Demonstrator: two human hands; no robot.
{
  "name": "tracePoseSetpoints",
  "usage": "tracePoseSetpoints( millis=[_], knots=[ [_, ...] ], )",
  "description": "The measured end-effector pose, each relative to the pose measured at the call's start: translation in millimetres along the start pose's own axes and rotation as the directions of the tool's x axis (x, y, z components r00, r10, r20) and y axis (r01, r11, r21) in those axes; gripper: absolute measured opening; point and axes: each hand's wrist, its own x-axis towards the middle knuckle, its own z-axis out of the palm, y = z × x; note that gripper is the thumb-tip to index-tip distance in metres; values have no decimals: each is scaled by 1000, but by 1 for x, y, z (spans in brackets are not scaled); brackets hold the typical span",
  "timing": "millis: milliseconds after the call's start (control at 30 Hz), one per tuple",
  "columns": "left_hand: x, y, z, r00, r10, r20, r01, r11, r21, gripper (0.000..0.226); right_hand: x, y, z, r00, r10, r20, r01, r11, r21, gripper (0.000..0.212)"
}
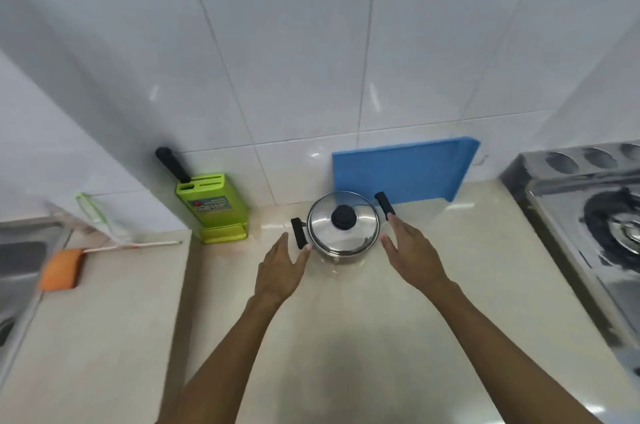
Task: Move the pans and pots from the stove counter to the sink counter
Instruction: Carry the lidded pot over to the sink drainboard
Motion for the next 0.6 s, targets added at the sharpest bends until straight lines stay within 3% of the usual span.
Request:
tracePoseSetpoints(
  millis=[133, 333, 600],
  knots=[
    [13, 20, 16, 995, -96, -23, 96, 995, 4, 78, 40, 34, -5, 995, -23, 97, 23, 1000, 3, 56],
    [32, 35, 32, 980, -164, -115, 160, 986, -40, 38, 93, 63, -2, 992, -59, 108, 60, 998, 2, 47],
    [53, 36, 46, 925, -280, -257, 246, 957, -157, 36, 132, 79, 30, 993, -29, 116, 14, 992, 129, 38]
  ],
)
